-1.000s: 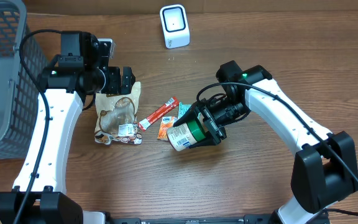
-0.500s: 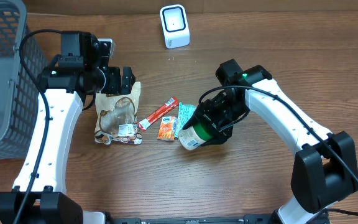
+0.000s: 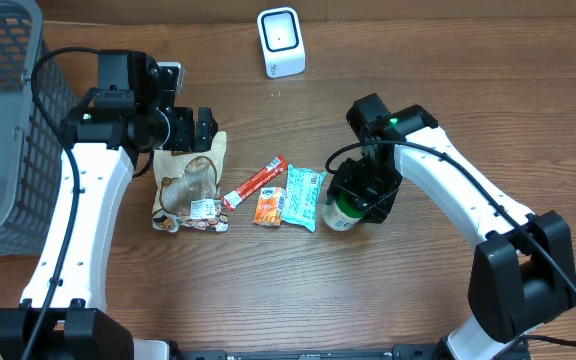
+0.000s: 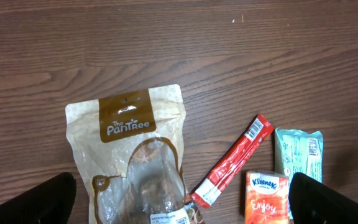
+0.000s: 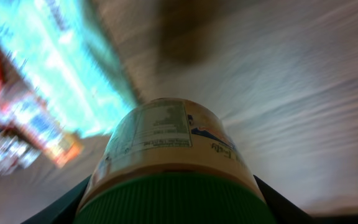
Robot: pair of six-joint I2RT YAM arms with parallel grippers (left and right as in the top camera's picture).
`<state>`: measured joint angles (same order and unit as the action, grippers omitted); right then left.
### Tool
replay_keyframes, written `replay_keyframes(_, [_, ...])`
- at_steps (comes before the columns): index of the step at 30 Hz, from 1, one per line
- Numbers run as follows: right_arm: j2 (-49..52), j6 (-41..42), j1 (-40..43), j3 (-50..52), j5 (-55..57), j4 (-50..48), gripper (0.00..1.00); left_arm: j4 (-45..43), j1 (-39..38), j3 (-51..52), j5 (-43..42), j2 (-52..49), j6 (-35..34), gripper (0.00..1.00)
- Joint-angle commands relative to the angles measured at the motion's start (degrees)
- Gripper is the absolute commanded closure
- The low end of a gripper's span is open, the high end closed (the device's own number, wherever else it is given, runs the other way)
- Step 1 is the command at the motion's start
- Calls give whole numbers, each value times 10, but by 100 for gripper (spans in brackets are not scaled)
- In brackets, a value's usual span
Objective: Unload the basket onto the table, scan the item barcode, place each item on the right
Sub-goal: 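Lift the jar and rotate it in the right gripper, then carry the jar to the white scanner and hold it there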
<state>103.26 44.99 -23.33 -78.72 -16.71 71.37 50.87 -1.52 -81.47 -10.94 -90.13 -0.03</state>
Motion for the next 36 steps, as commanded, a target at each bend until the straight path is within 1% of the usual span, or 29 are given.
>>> replay_keyframes(1, [-5, 2, 2, -13, 125, -6, 73, -1, 0, -4, -5, -5, -6, 0])
replay_keyframes(6, [-5, 2, 2, -13, 181, -16, 73, -1, 0, -4, -5, -5, -6, 0])
replay_keyframes(11, [-5, -5, 2, -13, 182, -45, 74, -1, 0, -4, -5, -5, -6, 0])
replay_keyframes(15, [-5, -5, 2, -13, 182, -49, 74, -1, 0, -4, -5, -5, -6, 0])
replay_keyframes(17, [-5, -11, 2, -13, 182, -52, 81, -1, 0, -4, -5, -5, -6, 0])
replay_keyframes(21, [-5, -118, 2, -13, 182, -63, 82, -1, 0, -4, -5, -5, -6, 0])
replay_keyframes(22, [-5, -161, 2, -13, 182, -68, 81, -1, 0, -4, -5, -5, -6, 0])
replay_keyframes(24, [-5, -184, 2, -13, 182, -75, 81, -1, 0, -4, -5, -5, -6, 0])
replay_keyframes(28, [-5, -200, 2, -23, 182, -86, 83, -1, 0, -4, -5, -5, -6, 0])
replay_keyframes(30, [-5, -205, 2, -54, 181, -78, 87, -1, 0, -4, -5, -5, -6, 0])
replay_keyframes(32, [-5, -228, 2, -94, 172, -61, 90, -1, 0, -4, -5, -5, -6, 0])
replay_keyframes(34, [-5, -238, 2, -197, 168, -1, 96, -1, 0, -4, -5, -5, -6, 0])
replay_keyframes(36, [-5, -258, 2, -269, 160, 41, 97, -1, 0, -4, -5, -5, -6, 0])
